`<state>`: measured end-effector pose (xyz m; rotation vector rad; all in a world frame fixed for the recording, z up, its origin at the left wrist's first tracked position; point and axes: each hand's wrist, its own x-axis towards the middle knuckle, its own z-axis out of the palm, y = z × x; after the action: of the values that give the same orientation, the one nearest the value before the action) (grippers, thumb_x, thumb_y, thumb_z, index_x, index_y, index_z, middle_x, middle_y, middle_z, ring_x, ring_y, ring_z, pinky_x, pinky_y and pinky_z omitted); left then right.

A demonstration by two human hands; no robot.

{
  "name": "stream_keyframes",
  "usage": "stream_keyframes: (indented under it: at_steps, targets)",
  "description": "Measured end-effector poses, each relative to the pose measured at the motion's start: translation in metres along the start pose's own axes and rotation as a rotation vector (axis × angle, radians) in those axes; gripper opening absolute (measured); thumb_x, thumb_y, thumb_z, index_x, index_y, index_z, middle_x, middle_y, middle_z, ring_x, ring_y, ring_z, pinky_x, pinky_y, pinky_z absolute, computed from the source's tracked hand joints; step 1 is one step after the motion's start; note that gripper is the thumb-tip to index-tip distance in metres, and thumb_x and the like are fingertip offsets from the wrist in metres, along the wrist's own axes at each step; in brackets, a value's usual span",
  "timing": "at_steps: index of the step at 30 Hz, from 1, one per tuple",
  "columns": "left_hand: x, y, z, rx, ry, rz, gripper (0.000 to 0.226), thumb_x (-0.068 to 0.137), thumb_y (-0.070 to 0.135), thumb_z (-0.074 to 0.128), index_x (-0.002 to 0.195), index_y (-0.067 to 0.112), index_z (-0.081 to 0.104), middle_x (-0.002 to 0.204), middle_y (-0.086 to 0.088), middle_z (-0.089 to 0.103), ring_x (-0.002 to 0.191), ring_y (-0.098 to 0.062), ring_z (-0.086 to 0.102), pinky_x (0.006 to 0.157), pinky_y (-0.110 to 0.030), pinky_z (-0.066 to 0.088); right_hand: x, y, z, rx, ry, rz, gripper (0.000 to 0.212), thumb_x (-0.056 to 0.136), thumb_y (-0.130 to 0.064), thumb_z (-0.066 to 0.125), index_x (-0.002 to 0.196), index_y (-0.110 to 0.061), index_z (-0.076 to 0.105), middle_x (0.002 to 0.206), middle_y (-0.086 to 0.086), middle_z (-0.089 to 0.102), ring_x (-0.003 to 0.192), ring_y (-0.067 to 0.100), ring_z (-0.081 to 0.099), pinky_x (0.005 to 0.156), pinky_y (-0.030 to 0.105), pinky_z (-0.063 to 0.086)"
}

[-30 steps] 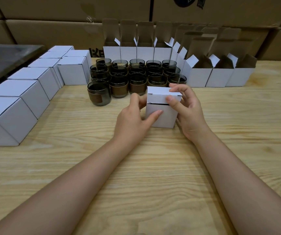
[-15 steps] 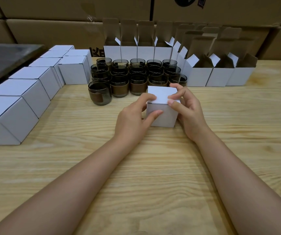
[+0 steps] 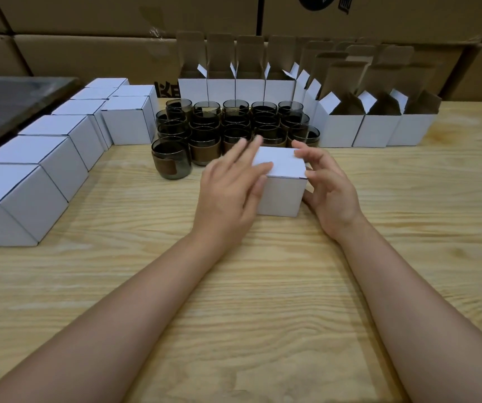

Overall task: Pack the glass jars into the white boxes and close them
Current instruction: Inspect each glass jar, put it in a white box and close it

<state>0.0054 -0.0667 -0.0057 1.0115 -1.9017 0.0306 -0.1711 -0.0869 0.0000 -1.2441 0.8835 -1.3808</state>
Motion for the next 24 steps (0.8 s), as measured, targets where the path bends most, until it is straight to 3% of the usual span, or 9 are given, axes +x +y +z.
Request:
stream_keyframes:
  at_steps: [2,4,10,14,18,22,24]
  targets:
    - [-0.004,0.005,0.004,0.197,-0.004,0.186,0.033,0.096,0.021,0.049,0.123,0.010,0.065,0.134,-0.006,0.059,0.127,-0.023,0.053,0.108,-0.045,0.030,0.001,0.000,0.000,0.018,-0.007,0.003,0.049,0.069,-0.013,0.048,0.117,-0.016,0.057,0.122,-0.007,0.059,0.109,0.008,0.055,0.094,0.035,0.041]
    - [-0.005,0.011,0.005,0.304,-0.017,0.245,0.037,0.091,0.028,0.057,0.122,0.011,0.066,0.122,-0.005,0.066,0.116,-0.023,0.061,0.105,-0.047,0.035,0.000,0.000,0.001,-0.007,-0.038,-0.001,0.055,0.071,-0.013,0.049,0.126,-0.014,0.054,0.117,-0.005,0.059,0.111,0.010,0.055,0.093,0.033,0.042]
    - [0.000,0.016,-0.015,0.466,0.007,0.163,0.041,0.077,0.048,0.069,0.087,0.009,0.070,0.089,-0.008,0.067,0.083,-0.029,0.064,0.085,-0.041,0.048,0.000,0.001,0.005,-0.049,-0.007,0.045,0.047,0.079,-0.036,0.049,0.123,-0.021,0.053,0.116,0.002,0.065,0.110,0.019,0.060,0.101,0.041,0.041]
    - [0.004,0.016,-0.039,0.557,-0.009,0.087,0.030,0.068,0.029,0.078,0.070,0.006,0.058,0.070,-0.009,0.057,0.064,-0.029,0.055,0.062,-0.034,0.044,-0.001,0.000,0.003,-0.094,-0.013,0.035,0.044,0.088,-0.033,0.046,0.127,-0.014,0.052,0.115,0.010,0.066,0.111,0.027,0.060,0.103,0.045,0.043]
    - [-0.003,0.006,-0.075,0.676,-0.071,0.022,0.029,0.061,0.020,0.077,0.064,0.007,0.051,0.064,-0.009,0.052,0.057,-0.028,0.051,0.053,-0.028,0.027,-0.001,0.000,0.004,-0.103,-0.008,0.037,0.031,0.097,-0.024,0.041,0.122,-0.012,0.055,0.110,0.012,0.067,0.109,0.030,0.061,0.103,0.048,0.043]
    - [-0.016,-0.020,-0.108,0.767,-0.093,-0.139,0.028,0.066,0.015,0.080,0.067,0.003,0.054,0.067,-0.013,0.056,0.059,-0.031,0.055,0.052,-0.028,0.025,-0.001,-0.001,0.004,-0.105,-0.005,0.045,0.031,0.094,-0.024,0.043,0.117,-0.011,0.058,0.105,0.012,0.068,0.103,0.028,0.062,0.100,0.047,0.044]
    - [-0.017,-0.038,-0.117,0.791,-0.092,-0.236,0.024,0.077,0.017,0.075,0.075,0.000,0.058,0.076,-0.017,0.059,0.069,-0.036,0.058,0.053,-0.031,0.026,-0.001,-0.001,0.005,-0.102,-0.008,0.047,0.031,0.093,-0.024,0.043,0.116,-0.011,0.058,0.104,0.012,0.067,0.101,0.028,0.062,0.099,0.046,0.044]
